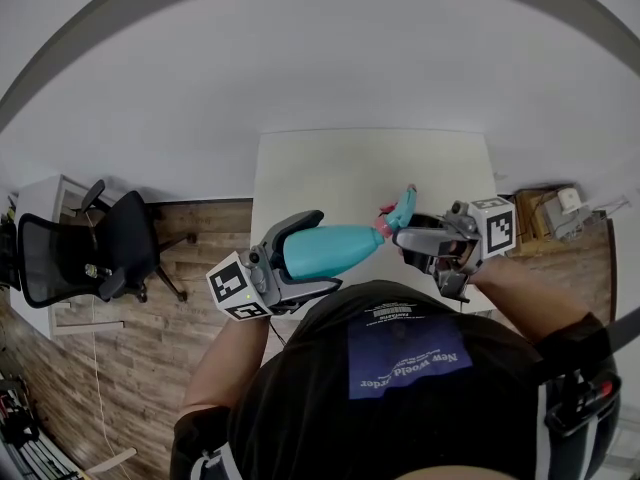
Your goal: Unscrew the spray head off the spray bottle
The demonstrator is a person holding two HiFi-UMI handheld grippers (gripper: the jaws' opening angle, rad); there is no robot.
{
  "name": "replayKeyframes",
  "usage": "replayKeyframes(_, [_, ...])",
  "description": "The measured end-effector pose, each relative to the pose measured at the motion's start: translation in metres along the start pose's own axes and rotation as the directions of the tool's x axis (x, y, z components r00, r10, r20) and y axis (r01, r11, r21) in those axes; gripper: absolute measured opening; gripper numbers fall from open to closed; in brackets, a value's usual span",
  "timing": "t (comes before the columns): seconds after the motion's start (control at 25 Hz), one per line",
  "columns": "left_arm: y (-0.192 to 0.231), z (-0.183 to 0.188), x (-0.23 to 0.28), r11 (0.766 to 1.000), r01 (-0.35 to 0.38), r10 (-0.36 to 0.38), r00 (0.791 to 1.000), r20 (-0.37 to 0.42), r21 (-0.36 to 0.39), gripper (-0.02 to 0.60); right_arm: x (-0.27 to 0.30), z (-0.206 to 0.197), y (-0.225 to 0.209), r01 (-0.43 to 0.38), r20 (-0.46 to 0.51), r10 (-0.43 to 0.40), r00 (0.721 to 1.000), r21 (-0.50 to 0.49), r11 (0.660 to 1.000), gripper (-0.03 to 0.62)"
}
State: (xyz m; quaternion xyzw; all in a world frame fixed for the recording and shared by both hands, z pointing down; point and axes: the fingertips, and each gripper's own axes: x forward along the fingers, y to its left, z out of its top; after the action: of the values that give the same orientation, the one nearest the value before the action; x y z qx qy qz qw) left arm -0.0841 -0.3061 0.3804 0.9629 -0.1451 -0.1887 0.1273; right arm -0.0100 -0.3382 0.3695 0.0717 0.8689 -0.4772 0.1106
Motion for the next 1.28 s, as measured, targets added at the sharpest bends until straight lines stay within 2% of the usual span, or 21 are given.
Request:
replayKeyframes(0.2, [0.009, 0.002, -0.010, 0.991, 0.003, 0.007, 0.997, 0.080, -0.132, 0.500, 0.010, 0.002, 0.006, 0.035, 0.002, -0.036, 0.999, -0.235, 0.971, 0.275])
replayKeyframes(0.32, [0.009, 0.001, -0.011, 0.988, 0.010, 0.004, 0.996, 0.088, -0.157, 0.500, 0.014, 0.002, 0.010, 0.042, -0.003, -0.045, 0.999, -0.313, 0.949, 0.275])
replayKeyframes(0.44, [0.006, 0.001, -0.010, 0.991, 0.021, -0.013, 0.998, 0.064, -0.131, 0.500, 0.016, 0.004, 0.012, 0.022, 0.000, -0.023, 1.000, -0.289, 0.957, 0.275])
replayKeyframes(0.64, [0.000, -0.001, -0.009, 0.998, 0.028, -0.027, 0.999, 0.020, -0.060, 0.500, 0.013, -0.001, 0.016, -0.041, -0.007, 0.040, 0.999, -0.178, 0.983, 0.275])
replayKeyframes(0.88, [0.001, -0.004, 0.007, 0.997, 0.025, -0.023, 0.999, 0.032, -0.066, 0.500, 0.005, -0.010, 0.002, 0.050, -0.096, -0.077, 0.992, -0.258, 0.965, 0.271])
replayKeyframes(0.92, [0.001, -0.003, 0.008, 0.997, 0.025, -0.023, 0.999, 0.033, -0.067, 0.500, 0.004, -0.012, 0.000, 0.059, -0.109, -0.091, 0.990, -0.260, 0.964, 0.241])
replayKeyframes(1.04, [0.000, 0.001, 0.006, 0.998, 0.025, -0.023, 0.999, 0.036, -0.062, 0.500, 0.003, -0.015, -0.002, 0.078, -0.123, -0.111, 0.986, -0.243, 0.967, 0.166])
replayKeyframes(1.28, [0.002, 0.006, -0.009, 0.998, 0.020, -0.017, 0.999, 0.043, -0.054, 0.500, 0.004, -0.015, -0.001, 0.078, -0.143, -0.115, 0.983, -0.243, 0.967, 0.144])
